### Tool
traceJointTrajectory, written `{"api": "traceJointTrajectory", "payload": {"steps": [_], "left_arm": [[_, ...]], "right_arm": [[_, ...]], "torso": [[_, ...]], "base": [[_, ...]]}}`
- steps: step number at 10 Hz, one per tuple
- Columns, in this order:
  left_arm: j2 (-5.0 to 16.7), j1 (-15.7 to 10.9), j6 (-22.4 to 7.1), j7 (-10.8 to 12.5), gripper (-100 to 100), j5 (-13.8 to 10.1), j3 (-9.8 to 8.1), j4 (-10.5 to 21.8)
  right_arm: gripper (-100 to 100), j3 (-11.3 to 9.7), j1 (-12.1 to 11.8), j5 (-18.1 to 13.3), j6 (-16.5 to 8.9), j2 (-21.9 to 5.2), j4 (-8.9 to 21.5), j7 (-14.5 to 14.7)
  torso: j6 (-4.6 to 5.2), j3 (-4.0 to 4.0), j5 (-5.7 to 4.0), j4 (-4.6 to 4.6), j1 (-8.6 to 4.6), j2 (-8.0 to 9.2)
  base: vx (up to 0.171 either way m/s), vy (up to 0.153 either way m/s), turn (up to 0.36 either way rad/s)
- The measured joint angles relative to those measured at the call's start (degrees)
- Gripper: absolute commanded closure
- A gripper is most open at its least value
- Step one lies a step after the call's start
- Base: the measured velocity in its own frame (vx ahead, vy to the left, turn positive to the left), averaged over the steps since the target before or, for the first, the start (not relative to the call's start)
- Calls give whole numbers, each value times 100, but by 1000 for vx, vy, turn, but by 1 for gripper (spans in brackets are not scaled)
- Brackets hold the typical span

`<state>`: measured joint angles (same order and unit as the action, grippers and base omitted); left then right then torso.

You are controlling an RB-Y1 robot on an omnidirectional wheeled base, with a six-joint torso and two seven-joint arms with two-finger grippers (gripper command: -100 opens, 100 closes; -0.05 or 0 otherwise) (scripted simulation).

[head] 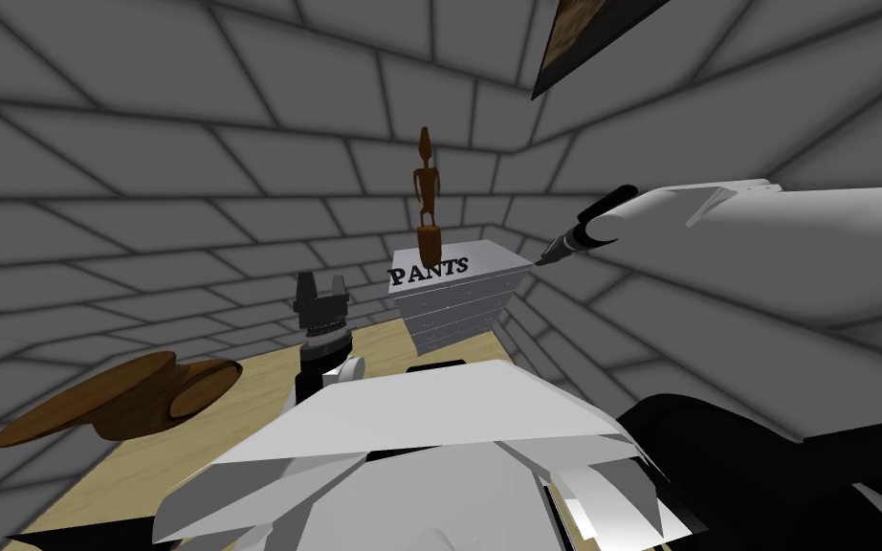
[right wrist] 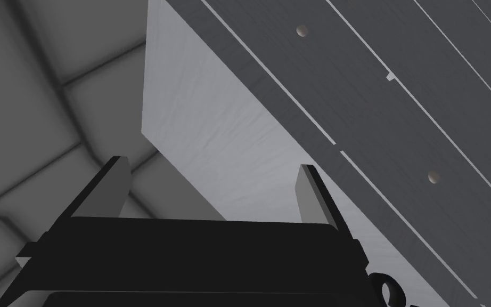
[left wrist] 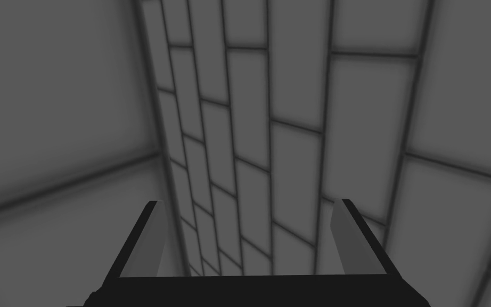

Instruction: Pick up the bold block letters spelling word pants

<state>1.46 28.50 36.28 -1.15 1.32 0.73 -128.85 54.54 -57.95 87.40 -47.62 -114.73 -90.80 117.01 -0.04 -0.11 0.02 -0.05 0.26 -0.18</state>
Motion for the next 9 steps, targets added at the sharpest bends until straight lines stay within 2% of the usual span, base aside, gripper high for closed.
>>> {"api": "traceJointTrajectory", "payload": {"steps": [1, 2, 3, 4, 5, 9], "left_arm": [[0, 0, 0, 0, 0, 0, 0, 0], [0, 0, 0, 0, 0, 0, 0, 0], [0, 0, 0, 0, 0, 0, 0, 0], [0, 0, 0, 0, 0, 0, 0, 0], [0, 0, 0, 0, 0, 0, 0, 0], [0, 0, 0, 0, 0, 0, 0, 0]], "right_arm": [[-100, 99, -51, 164, -131, -179, 104, 191], [-100, 123, -66, 183, -180, -276, 79, 296], [-100, 266, -197, 333, -294, -477, 191, 413], [-100, 371, -221, 426, -444, -629, 220, 555], [-100, 400, -247, 492, -495, -735, 270, 690], [-100, 888, -607, 992, -1005, -1450, 553, 1280]], "torso": [[0, -1, 2, -1, 3, -2], [1, 1, -1, 0, -7, 3], [-1, -2, 0, -1, -2, -4], [0, -2, 1, -1, 1, -3], [1, 2, -2, 1, -8, 5], [0, -4, 3, -2, 9, -7]], "base": [[25, 35, 0], [49, 54, 4], [45, 61, 1], [15, 34, 0], [33, 59, 7], [48, 83, 7]]}}
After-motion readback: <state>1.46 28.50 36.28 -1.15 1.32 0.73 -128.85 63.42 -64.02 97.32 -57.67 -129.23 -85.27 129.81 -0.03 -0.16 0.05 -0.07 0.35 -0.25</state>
